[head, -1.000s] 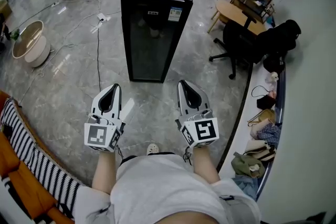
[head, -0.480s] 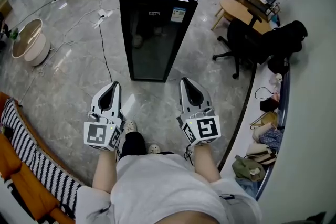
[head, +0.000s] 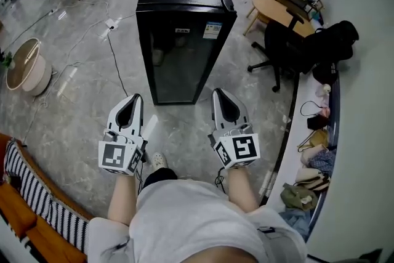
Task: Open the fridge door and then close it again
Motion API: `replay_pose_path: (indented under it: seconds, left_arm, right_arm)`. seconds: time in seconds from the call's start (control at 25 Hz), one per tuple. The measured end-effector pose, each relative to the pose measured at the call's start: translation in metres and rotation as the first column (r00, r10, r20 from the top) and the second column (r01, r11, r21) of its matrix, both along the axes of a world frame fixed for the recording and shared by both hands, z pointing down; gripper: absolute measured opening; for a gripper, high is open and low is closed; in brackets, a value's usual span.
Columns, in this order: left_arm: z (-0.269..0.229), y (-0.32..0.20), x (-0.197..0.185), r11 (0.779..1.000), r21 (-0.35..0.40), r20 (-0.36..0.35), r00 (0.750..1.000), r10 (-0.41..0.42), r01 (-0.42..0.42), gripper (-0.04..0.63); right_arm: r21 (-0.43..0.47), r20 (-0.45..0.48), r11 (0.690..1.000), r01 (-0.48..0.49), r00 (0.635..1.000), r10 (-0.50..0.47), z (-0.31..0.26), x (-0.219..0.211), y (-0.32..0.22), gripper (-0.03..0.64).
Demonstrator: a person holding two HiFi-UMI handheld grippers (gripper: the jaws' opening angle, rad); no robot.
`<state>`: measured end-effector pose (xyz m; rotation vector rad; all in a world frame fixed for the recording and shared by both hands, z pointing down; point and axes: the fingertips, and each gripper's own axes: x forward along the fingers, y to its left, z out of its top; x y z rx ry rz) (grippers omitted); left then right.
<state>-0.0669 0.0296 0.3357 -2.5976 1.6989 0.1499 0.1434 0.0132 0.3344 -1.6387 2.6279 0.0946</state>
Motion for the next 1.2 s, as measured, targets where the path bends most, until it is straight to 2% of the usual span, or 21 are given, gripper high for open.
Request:
replay_pose_path:
  seconds: [0.44,0.6,0.88,1.2]
  left_arm:
    - [0.006,-0.075,-0.051,0.998,0.001,0.008,0.998,0.066,-0.066,0.014]
    - [0.01,-0.099,-0.066,0.997,-0.031,0.011,0.997,0.071,-0.07,0.014]
    - [0.024,-0.13,-0.068,0.993,-0.039,0.003,0.994,0.111,-0.111,0.014]
    - [0.052,-0.166,-0.065,0.988,-0.116,0.005,0.995,0.104,-0.103,0.014]
  right_arm:
    - [0.005,0.004,0.997,-0.074,0.997,0.074,0.003,-0.044,-0.064,0.025]
    - [0.004,-0.004,0.995,-0.097,0.995,0.097,0.005,-0.057,-0.079,0.025]
    - [-0.025,-0.03,0.992,-0.124,0.992,0.123,0.016,-0.058,-0.102,0.025]
    - [-0.103,-0.049,0.987,-0.125,0.991,0.121,0.041,-0.054,-0.144,0.025]
